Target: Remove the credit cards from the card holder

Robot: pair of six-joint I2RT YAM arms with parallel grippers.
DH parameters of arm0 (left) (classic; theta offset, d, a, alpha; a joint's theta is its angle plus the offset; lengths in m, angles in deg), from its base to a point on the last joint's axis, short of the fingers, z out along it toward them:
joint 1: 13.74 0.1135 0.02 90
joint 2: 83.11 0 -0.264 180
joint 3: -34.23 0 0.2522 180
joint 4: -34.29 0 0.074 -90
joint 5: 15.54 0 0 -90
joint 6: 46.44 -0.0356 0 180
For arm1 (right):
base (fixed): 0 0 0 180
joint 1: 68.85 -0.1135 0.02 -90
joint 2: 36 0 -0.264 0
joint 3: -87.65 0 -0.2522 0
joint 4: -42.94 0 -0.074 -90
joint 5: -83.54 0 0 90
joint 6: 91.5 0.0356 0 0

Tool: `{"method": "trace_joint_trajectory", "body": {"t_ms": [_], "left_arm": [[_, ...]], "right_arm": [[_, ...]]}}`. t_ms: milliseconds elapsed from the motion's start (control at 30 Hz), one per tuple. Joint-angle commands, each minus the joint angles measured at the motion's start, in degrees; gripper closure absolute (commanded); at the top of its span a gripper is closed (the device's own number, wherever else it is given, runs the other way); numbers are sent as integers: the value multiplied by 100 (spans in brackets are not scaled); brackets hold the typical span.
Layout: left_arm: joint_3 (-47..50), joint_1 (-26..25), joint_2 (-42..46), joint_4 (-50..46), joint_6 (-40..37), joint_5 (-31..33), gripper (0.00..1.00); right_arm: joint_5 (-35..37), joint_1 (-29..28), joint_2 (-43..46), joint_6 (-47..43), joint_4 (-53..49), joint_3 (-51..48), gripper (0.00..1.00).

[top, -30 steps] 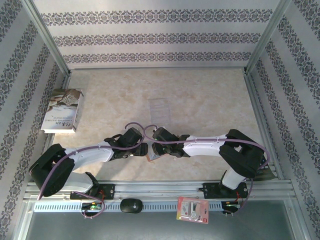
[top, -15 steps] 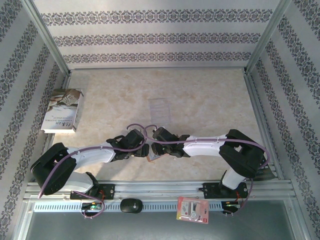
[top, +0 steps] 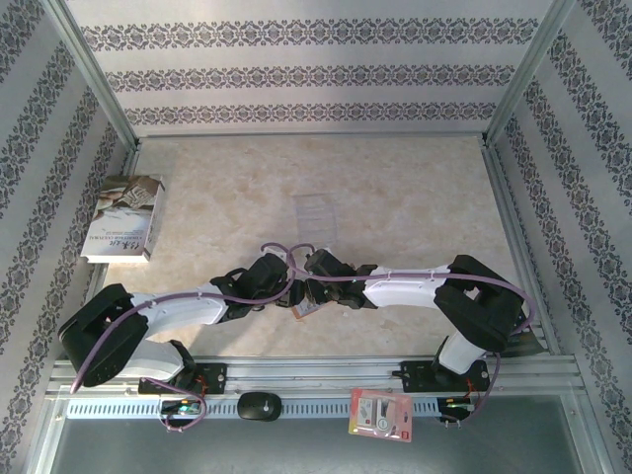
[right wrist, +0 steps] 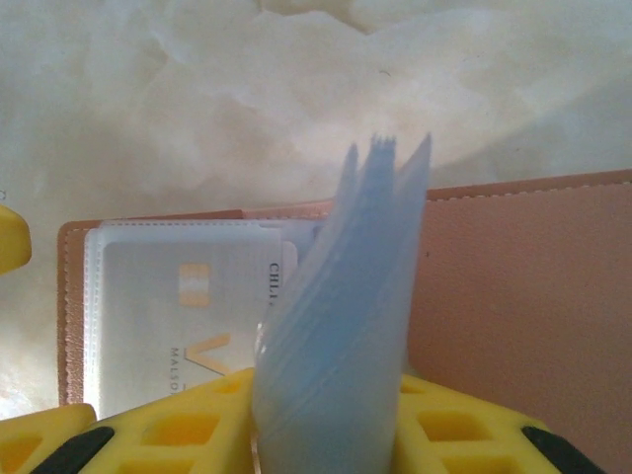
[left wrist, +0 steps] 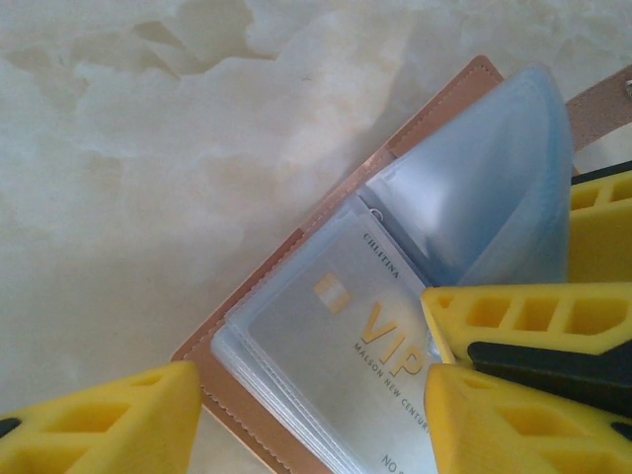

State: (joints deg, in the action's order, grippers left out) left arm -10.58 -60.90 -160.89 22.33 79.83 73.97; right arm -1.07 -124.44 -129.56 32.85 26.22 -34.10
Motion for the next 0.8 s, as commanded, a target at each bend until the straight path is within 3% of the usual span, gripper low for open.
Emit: {"method": "trace_joint_trajectory", "body": {"t_ms": [0,567,667,767], "left_arm": [[-187,-112,-169,235,-18,7,39],[-522,-110,-950,-922,-94,-67,50],[-515,-110,-947,-989,-99,-65,51],[-495,-101,-1019,-982,-91,-91,52]], "right_arm": [[-177,-66,22,-27,191,-2,67],[-42,-66,109,8,165,-11,64],[178,-66,160,99,48,-16,61],[573,-59,275,258,-210,-48,51]]}}
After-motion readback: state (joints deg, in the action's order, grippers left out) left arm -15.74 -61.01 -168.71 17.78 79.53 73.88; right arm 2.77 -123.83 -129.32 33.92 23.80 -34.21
